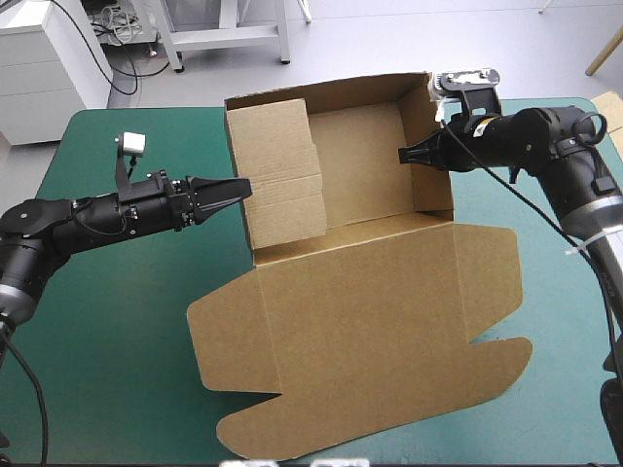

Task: Fold the box

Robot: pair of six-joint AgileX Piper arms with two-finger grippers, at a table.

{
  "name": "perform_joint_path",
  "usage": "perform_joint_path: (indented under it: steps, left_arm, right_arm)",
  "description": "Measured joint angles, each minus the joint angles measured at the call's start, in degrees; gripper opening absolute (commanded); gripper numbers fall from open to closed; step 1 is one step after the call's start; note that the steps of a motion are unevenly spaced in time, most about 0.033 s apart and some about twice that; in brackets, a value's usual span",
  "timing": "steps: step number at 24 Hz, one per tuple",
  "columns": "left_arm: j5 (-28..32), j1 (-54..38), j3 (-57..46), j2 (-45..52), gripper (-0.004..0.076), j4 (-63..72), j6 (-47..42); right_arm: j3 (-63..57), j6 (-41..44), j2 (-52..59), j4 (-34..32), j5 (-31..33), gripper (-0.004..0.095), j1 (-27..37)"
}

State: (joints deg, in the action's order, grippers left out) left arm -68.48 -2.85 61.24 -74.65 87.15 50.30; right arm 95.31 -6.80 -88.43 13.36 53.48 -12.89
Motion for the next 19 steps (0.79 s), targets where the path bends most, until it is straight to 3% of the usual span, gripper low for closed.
perform_joint_path:
  steps: [2,5,7,12,19]
  left_arm:
    - [4.34,1.98,2.69,0.27,0.0631,-7.53,-5.35]
    - [15.42,9.7,7.76,3.41,0.063,-31.46,-24.21]
    - [19.23,15.37,8.9,5.4,0.0607,-45.37,-38.32]
    - [22.98,23.07,9.01,4.91,0.0532,-63.97,-55.66]
    - [25.42,26.67,9.01,1.79,0.0529,-77.86,-71.6]
  right_arm:
    - [0.0,4.18,0.0,-5.49,-0.18,-0.0014,-2.77]
    - [0.0,7.96,0.0,-8.42,-0.22,-0.0013,-5.94]
    - [0.0,9.44,0.0,-9.32,-0.56,-0.001,-7.64]
    - [0.0,11.44,-0.05,-12.37,-1.15,-0.001,-10.49]
    - [0.0,17.09,-0.05,-20.31,-1.99,-0.001,-15.23]
